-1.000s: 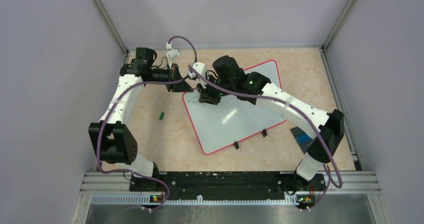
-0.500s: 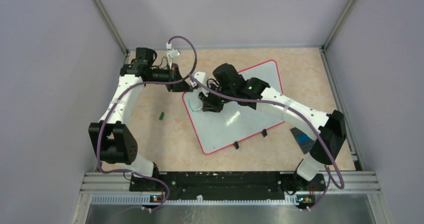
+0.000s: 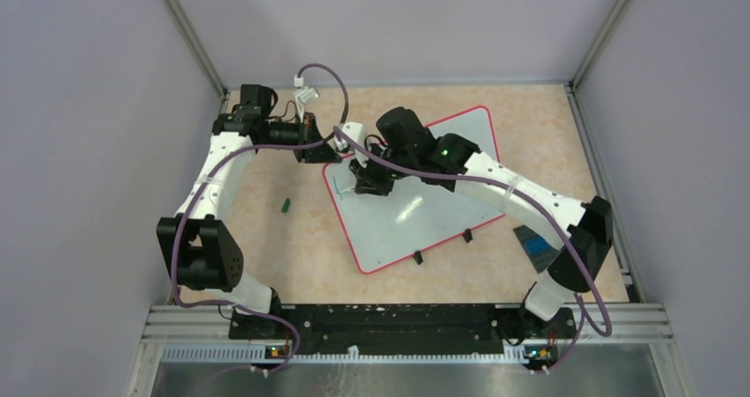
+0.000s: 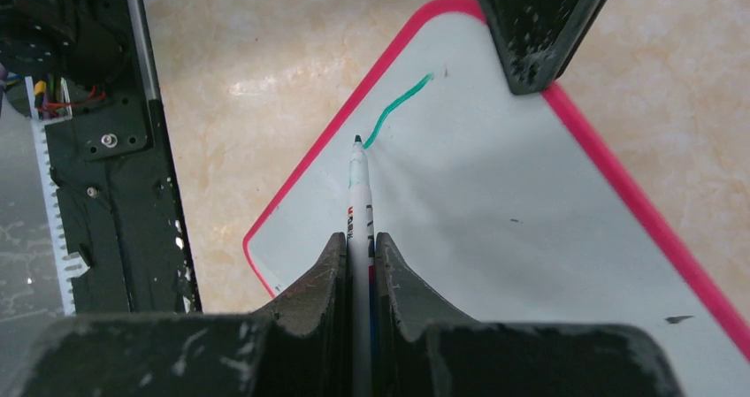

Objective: Write a sentence on the whiteboard

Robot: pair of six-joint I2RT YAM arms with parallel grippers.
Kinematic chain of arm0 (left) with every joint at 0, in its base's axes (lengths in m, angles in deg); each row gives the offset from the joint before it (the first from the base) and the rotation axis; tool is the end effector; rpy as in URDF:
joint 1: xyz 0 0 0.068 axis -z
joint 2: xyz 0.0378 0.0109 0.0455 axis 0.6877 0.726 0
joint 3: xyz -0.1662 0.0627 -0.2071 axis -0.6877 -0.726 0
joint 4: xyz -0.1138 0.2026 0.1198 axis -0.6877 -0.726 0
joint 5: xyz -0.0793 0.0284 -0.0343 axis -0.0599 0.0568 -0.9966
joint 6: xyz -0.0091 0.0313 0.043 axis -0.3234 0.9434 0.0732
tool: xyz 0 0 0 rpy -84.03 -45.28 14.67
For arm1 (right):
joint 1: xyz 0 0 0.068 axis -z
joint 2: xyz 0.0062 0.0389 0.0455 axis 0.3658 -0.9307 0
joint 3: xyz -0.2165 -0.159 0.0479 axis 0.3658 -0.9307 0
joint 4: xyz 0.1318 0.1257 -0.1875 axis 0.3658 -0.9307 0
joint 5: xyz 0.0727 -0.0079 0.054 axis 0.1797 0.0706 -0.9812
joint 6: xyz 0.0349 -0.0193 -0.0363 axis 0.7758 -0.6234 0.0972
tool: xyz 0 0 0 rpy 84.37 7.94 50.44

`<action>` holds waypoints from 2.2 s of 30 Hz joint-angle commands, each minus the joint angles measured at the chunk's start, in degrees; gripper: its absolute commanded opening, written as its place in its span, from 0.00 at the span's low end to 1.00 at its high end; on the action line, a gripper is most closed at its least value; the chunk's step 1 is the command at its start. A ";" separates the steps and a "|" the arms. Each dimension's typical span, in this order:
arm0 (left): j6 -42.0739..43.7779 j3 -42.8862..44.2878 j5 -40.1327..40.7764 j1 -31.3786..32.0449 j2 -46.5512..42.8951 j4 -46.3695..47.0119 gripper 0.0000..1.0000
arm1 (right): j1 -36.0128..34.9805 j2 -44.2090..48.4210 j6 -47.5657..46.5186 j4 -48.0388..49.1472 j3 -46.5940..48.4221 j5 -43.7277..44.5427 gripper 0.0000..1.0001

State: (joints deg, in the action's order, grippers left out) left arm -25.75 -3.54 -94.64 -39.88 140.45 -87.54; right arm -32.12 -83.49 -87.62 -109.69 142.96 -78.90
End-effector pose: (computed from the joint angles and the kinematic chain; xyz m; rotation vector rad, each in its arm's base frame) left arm 0.3105 -0.0522 0.3380 0.7899 2.0094 -1.3214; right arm 0.2096 0.3037 0.3591 -1.4553 1.7973 0.7271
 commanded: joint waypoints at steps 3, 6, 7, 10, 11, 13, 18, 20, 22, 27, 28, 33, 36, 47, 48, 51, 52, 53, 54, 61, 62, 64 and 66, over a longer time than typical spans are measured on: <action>0.07 -0.85 -1.68 0.73 -1.36 -0.23 0.00 | -0.43 1.47 1.58 3.31 6.02 2.04 0.00; 0.00 -0.93 -1.47 0.73 -1.54 -0.22 0.00 | -0.39 0.84 1.86 3.70 6.27 3.27 0.00; 0.02 -1.02 -1.36 0.73 -1.58 -0.27 0.00 | -0.38 0.68 2.03 3.78 6.35 3.63 0.00; -0.02 -1.04 -1.50 0.73 -1.62 -0.21 0.00 | -0.42 0.30 2.21 4.14 6.36 4.92 0.00; -0.06 -1.00 -1.48 0.73 -1.69 -0.22 0.00 | -0.44 0.19 2.23 4.16 6.43 5.35 0.00; -0.16 -1.04 -1.44 0.73 -1.70 -0.14 0.00 | -0.31 -0.02 2.32 4.55 6.54 5.67 0.00; -0.01 -1.22 -1.23 0.73 -1.79 -0.15 0.00 | -0.22 -0.73 2.24 4.62 7.12 5.24 0.00; -0.02 -1.22 -1.33 0.73 -1.85 -0.10 0.00 | -0.22 -1.14 2.24 4.41 7.44 4.80 0.00; 0.07 -1.26 -1.21 0.73 -1.87 -0.10 0.00 | -0.22 -1.34 2.24 4.28 7.55 4.43 0.00; 0.01 -1.45 -1.05 0.73 -2.10 -0.05 0.00 | -0.29 -1.88 2.06 4.00 7.64 5.12 0.00; -0.07 -1.43 -1.02 0.73 -2.10 -0.08 0.00 | -0.26 -1.92 2.06 4.00 7.60 5.54 0.00; -0.18 -1.48 -0.83 0.73 -2.14 0.07 0.00 | 0.72 -1.16 2.31 3.82 6.77 6.30 0.00; -0.27 -1.40 -0.80 0.73 -2.05 0.16 0.00 | 1.42 -0.03 2.26 3.82 5.04 6.43 0.00; -0.86 -1.45 -0.49 0.73 -1.92 0.58 0.00 | 2.27 3.16 1.62 3.64 -0.30 7.34 0.00; -0.81 -1.51 -0.50 0.73 -1.96 0.64 0.00 | 2.39 3.42 1.58 3.64 -0.73 7.43 0.00; -0.97 -1.65 -0.37 0.73 -1.96 0.86 0.00 | 2.48 4.17 1.37 3.52 -1.88 7.41 0.00; -1.02 -1.66 -0.42 0.73 -1.89 0.80 0.00 | 2.45 4.28 1.28 3.40 -2.16 7.25 0.00; -1.10 -1.66 -0.47 0.73 -1.88 0.96 0.00 | 2.44 4.37 1.23 3.32 -2.43 7.06 0.00; -1.07 -1.56 -0.49 0.73 -1.92 1.02 0.00 | 2.51 4.31 1.14 3.33 -2.69 6.83 0.00; -1.21 -1.51 -0.54 0.73 -1.82 1.12 0.00 | 1.17 3.99 1.51 3.49 -4.23 4.65 0.00; -1.28 -1.54 -0.51 0.73 -1.91 1.05 0.00 | 0.77 3.89 1.53 3.64 -4.41 4.51 0.00; -1.20 -1.64 -0.55 0.73 -1.90 1.13 0.00 | 0.01 3.50 1.62 3.77 -4.45 4.30 0.00; -1.15 -1.73 -0.44 0.73 -1.97 1.11 0.00 | -0.34 3.22 1.71 3.94 -4.30 4.20 0.00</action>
State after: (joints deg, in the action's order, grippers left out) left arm -26.04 -4.35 -94.16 -39.88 140.25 -86.08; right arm -31.45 -81.09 -86.09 -106.85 138.70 -74.86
